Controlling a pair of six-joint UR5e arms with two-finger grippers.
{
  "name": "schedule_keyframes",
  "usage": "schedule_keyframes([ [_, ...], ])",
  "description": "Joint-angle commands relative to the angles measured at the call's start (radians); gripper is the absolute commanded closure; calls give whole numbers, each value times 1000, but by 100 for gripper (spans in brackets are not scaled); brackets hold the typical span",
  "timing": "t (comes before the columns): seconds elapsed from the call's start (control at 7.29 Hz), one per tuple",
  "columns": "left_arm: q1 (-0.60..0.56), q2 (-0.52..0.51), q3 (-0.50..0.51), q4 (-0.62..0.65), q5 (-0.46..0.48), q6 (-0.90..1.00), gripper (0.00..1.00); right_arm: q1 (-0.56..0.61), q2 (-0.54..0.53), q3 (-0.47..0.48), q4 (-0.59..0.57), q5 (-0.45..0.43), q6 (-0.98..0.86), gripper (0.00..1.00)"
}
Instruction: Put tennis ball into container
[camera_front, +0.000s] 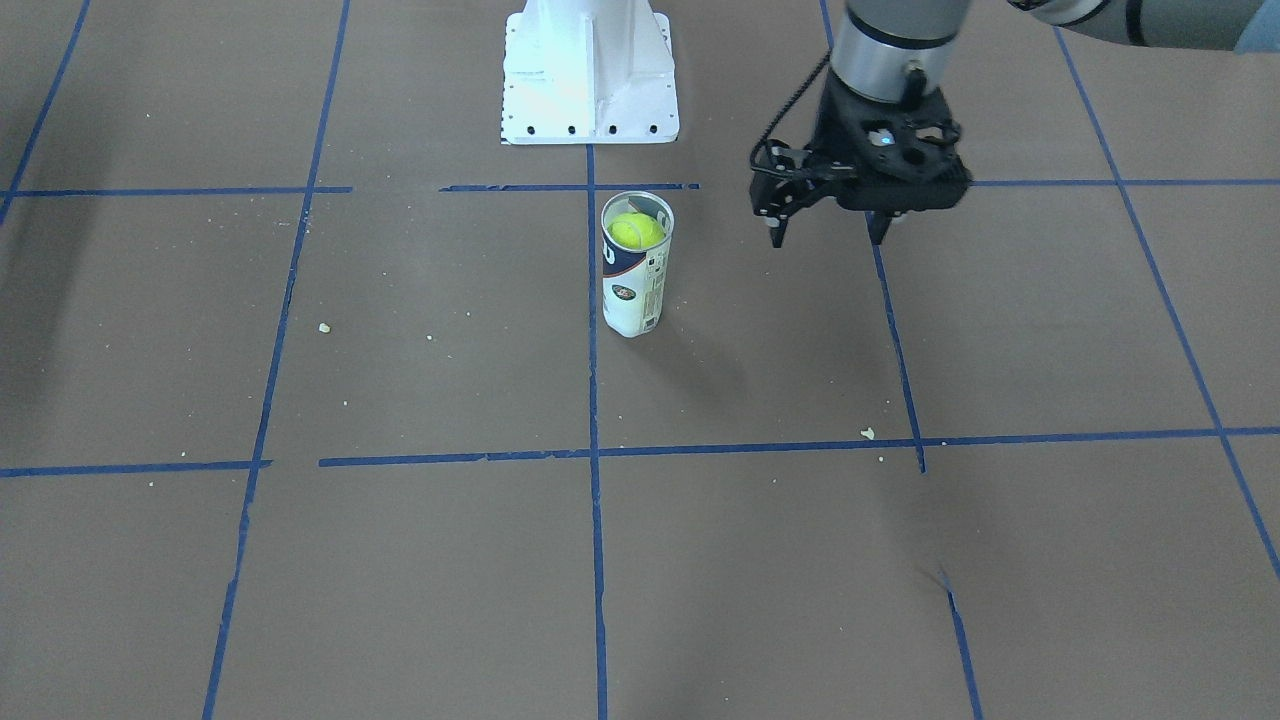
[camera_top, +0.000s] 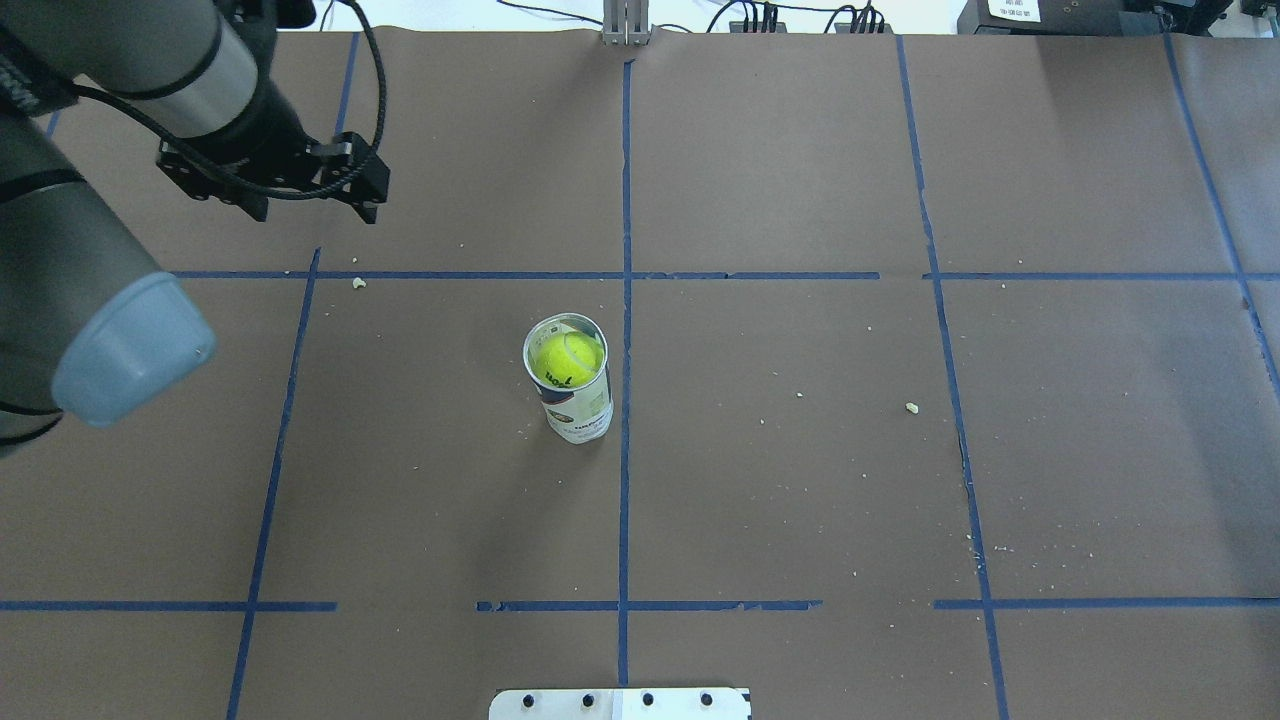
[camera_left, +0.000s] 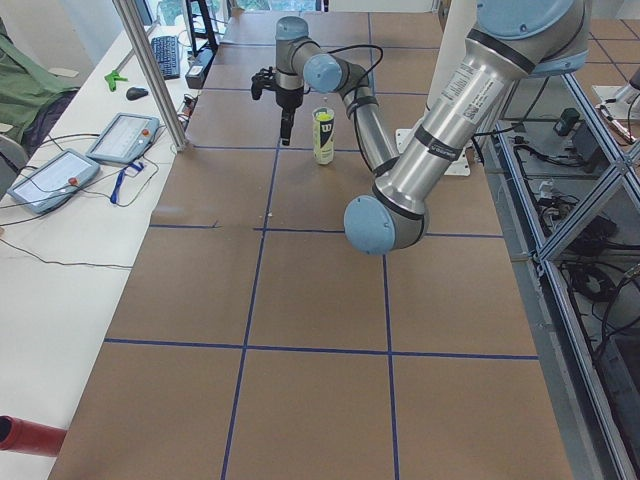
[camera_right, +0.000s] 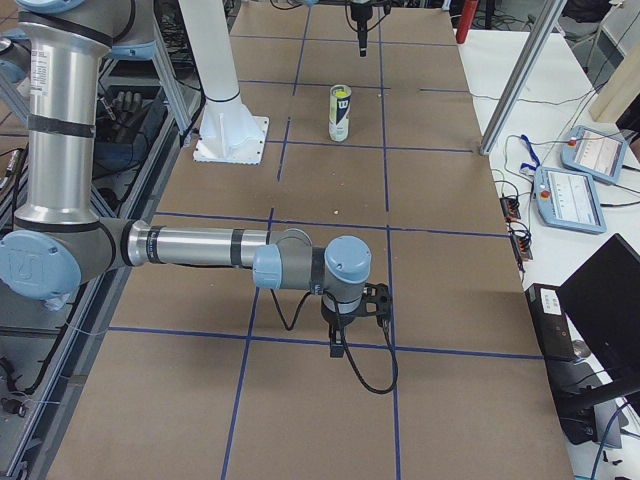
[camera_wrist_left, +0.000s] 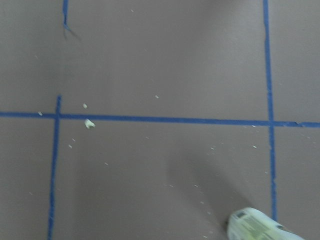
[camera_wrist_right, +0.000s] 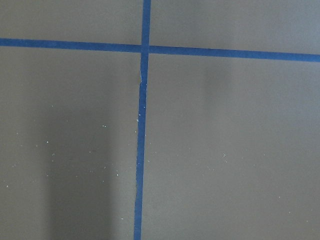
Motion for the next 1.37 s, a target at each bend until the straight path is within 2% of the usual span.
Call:
schedule_keyframes([
  [0.0, -172, 150, 19, -39, -63, 287, 0, 0, -1, 0, 0, 0, 0, 0],
  [0.27, -346, 234, 130, -79, -114, 589, 0, 0, -1, 0, 0, 0, 0, 0],
  [0.55, -476, 317, 277, -200, -133, 804, 0, 0, 0, 0, 0, 0, 0, 0],
  [1.23, -645, 588, 370, -375, -143, 1082, 0, 0, -1, 0, 0, 0, 0, 0],
])
